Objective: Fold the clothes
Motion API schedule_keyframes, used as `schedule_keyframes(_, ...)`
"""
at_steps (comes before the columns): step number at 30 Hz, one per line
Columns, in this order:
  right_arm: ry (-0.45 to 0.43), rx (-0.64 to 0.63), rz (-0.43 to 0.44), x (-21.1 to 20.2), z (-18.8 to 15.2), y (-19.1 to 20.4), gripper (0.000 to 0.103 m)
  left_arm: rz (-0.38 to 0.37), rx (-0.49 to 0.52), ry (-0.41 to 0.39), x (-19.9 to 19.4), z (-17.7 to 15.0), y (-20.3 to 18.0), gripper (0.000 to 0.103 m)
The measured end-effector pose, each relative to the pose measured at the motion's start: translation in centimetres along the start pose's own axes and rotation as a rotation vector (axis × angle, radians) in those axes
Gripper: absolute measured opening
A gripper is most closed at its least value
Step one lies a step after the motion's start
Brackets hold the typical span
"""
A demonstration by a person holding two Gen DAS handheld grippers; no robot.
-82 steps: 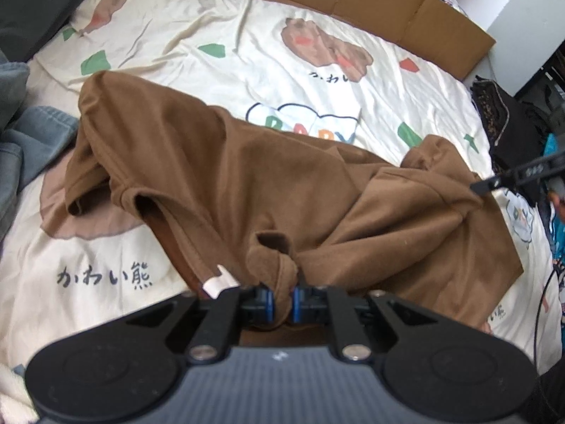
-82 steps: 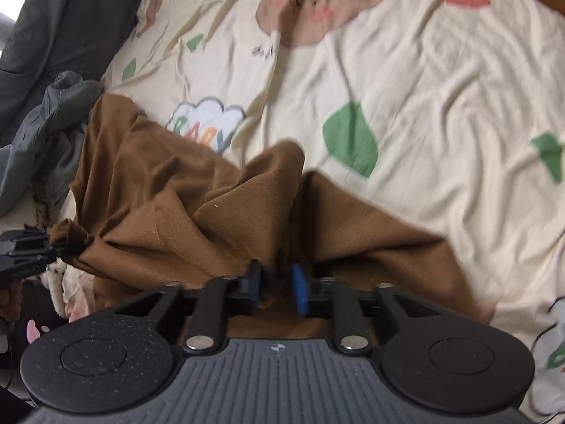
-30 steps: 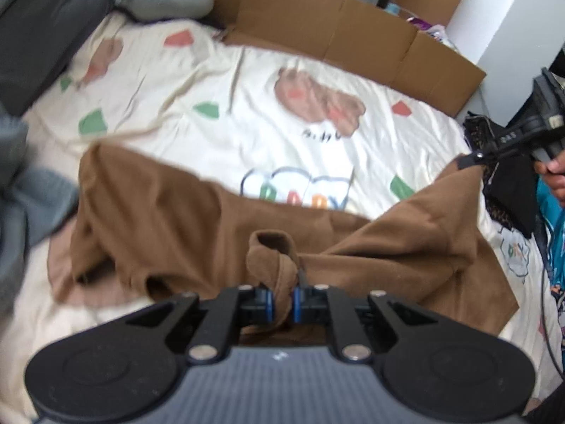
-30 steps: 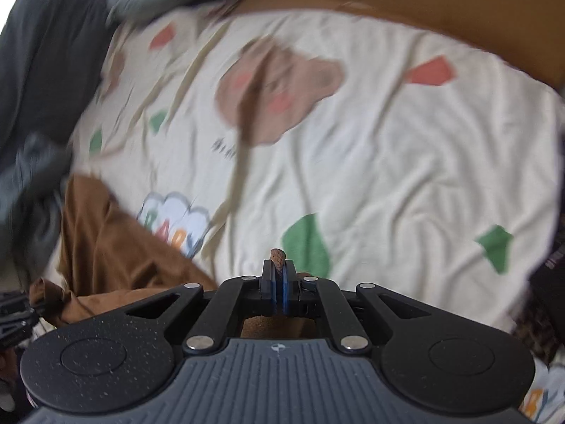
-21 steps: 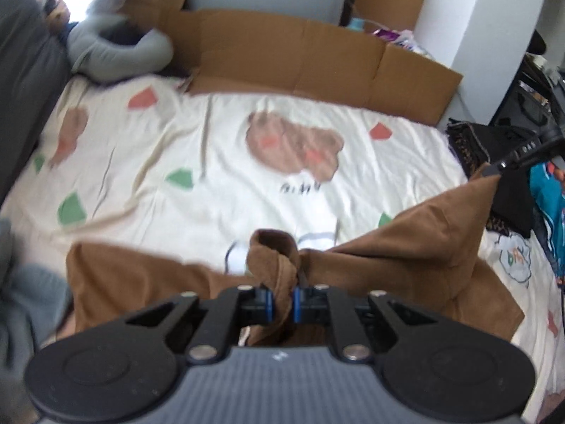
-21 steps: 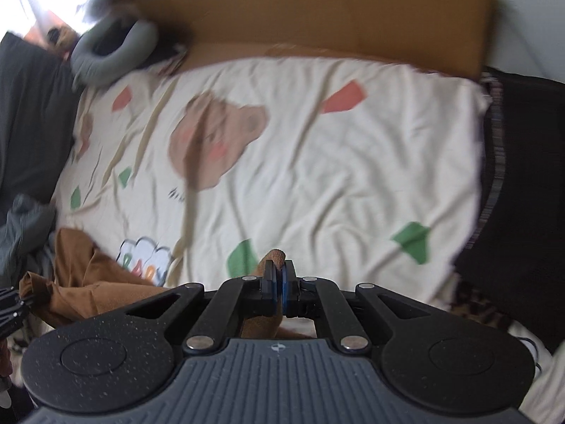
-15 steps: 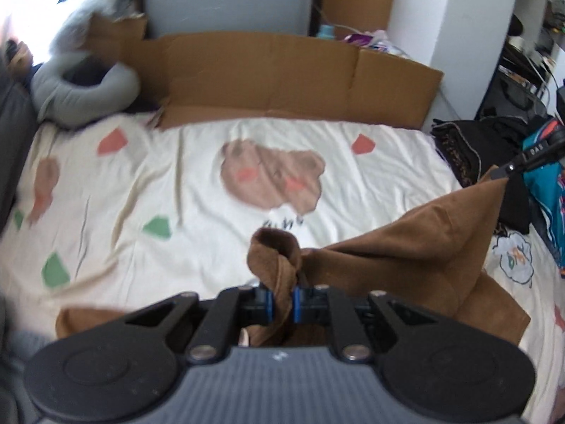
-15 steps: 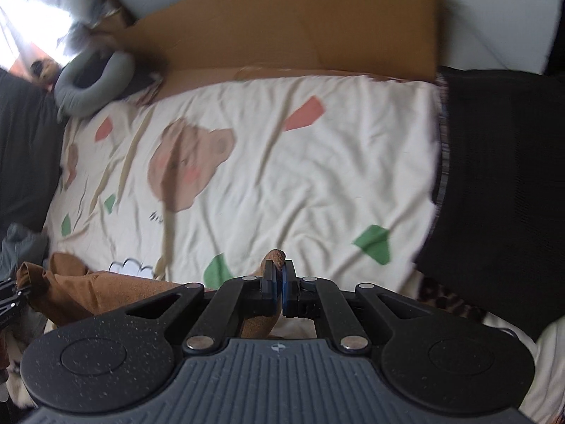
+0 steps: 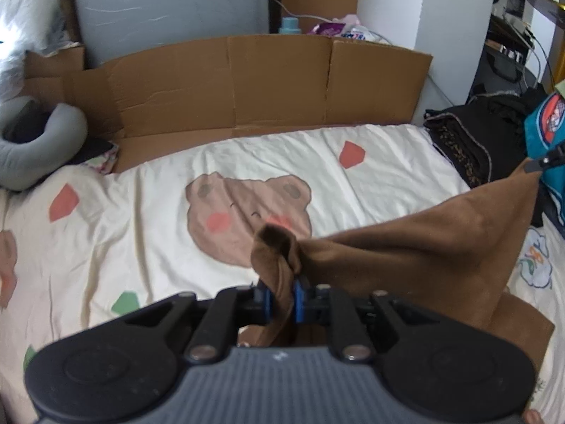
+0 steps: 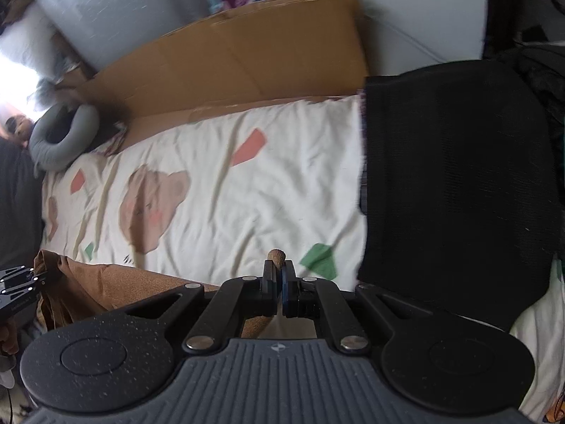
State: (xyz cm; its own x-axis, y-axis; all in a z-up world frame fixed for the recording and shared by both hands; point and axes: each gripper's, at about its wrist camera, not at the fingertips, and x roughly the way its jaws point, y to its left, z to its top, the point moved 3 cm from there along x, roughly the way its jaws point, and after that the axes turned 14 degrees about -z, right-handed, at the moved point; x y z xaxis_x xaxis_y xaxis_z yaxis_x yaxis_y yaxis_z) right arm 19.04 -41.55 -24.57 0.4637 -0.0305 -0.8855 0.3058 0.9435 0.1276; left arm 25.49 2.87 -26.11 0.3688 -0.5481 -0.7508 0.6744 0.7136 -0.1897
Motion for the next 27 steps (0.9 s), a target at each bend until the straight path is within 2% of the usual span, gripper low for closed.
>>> schedule_keyframes(8, -0.006, 0.074, -0.054, 1.2, 0.0, -3.0, 0.000, -0.019, 0.046, 0.045, 5.4, 2.3, 1.0, 0.015)
schedule_keyframes(13, -0.011, 0.103, -0.088, 1.7, 0.0, -4.3, 0.000, -0.028, 0.062, 0.082, 8.4, 2.9, 1.2, 0.023)
schedule_keyframes(18, 0.006, 0.153, -0.119, 2.7, -0.7, -5.6, 0.000, 0.017, 0.070, 0.145, 10.7, 2.2, 1.9, 0.028)
schedule_keyframes(22, 0.045, 0.168, -0.144, 4.2, -1.7, -6.1, 0.001, 0.061, 0.046, 0.172, 10.6, 1.2, 3.4, 0.026)
schedule_keyframes(27, 0.033, 0.125, -0.154, 4.5, -2.3, -5.3, 0.005, 0.111, -0.002, 0.155, 7.0, 0.4, 6.3, 0.026)
